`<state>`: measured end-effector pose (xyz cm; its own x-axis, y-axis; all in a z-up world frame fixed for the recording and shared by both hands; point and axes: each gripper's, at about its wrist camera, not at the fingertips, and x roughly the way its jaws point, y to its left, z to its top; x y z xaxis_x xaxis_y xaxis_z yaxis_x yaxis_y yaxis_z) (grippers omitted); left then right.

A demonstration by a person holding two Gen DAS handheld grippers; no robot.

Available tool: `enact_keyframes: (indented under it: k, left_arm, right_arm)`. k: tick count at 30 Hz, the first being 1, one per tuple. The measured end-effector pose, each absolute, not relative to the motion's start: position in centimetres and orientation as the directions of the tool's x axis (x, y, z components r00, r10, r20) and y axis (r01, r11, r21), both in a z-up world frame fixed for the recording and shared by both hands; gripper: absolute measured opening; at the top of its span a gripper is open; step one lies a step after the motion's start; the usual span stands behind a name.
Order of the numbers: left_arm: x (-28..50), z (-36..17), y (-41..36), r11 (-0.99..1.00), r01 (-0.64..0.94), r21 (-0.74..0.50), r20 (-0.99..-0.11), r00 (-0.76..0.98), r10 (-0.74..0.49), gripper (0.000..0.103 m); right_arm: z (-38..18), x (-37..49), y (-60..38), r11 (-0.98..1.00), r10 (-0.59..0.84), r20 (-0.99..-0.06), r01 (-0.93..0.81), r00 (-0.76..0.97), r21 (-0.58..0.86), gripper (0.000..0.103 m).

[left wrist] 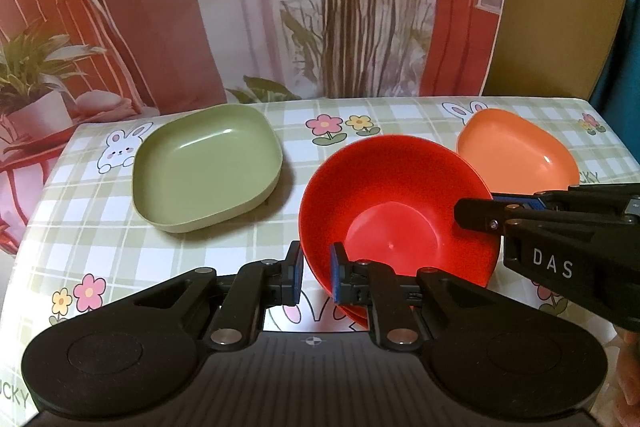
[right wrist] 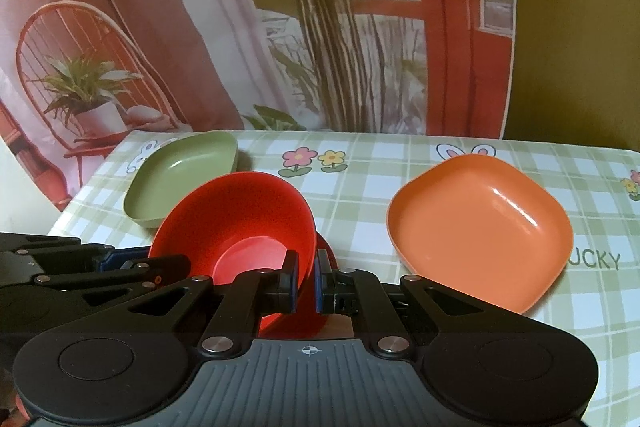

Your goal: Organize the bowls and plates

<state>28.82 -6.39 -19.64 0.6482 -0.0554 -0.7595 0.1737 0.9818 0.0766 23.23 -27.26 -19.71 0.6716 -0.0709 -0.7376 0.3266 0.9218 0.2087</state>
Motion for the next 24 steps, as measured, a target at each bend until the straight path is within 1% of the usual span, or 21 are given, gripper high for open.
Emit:
enact_keyframes:
  k: [9, 16, 18, 20, 22, 24]
  left_arm:
    - [28.6, -19.3, -6.0, 0.985, 0.15, 0.087, -0.747, 0.664, -0.035, 0.016]
    - [27.8, -18.1, -5.9, 0.988, 0.127, 0.094, -0.724, 0.689, -0.02, 0.018]
    - [27.3, -17.6, -6.0, 0.988, 0.121, 0.093, -0.713, 0.701, -0.019, 0.021]
    - [26.8, -17.0, -6.1, 0.99, 0.114, 0.088, -0.701, 0.713, -0.02, 0.029]
    - [26.1, -16.6, -6.3, 0.991, 0.11, 0.08, -0.688, 0.726, -0.025, 0.034]
    - [25.5, -16.1, -6.6, 0.991, 0.111, 0.076, -0.676, 0.736, -0.031, 0.034]
  right_arm:
    - [-19.9, 22.7, -27.8, 0.916, -0.095, -0.744, 0.351, 0.661, 0.195, 0.009]
    - [-18.6, 21.8, -27.6, 0.924, -0.117, -0.722, 0.34, 0.682, 0.172, 0.009]
    - [-18.1, 21.5, -27.6, 0.927, -0.121, -0.714, 0.336, 0.689, 0.167, 0.011]
    - [-17.5, 21.0, -27.4, 0.931, -0.132, -0.705, 0.331, 0.697, 0.153, 0.011]
    - [-16.9, 20.5, -27.3, 0.936, -0.142, -0.695, 0.325, 0.705, 0.138, 0.011]
    - [-16.3, 19.9, -27.3, 0.939, -0.151, -0.688, 0.32, 0.71, 0.124, 0.012]
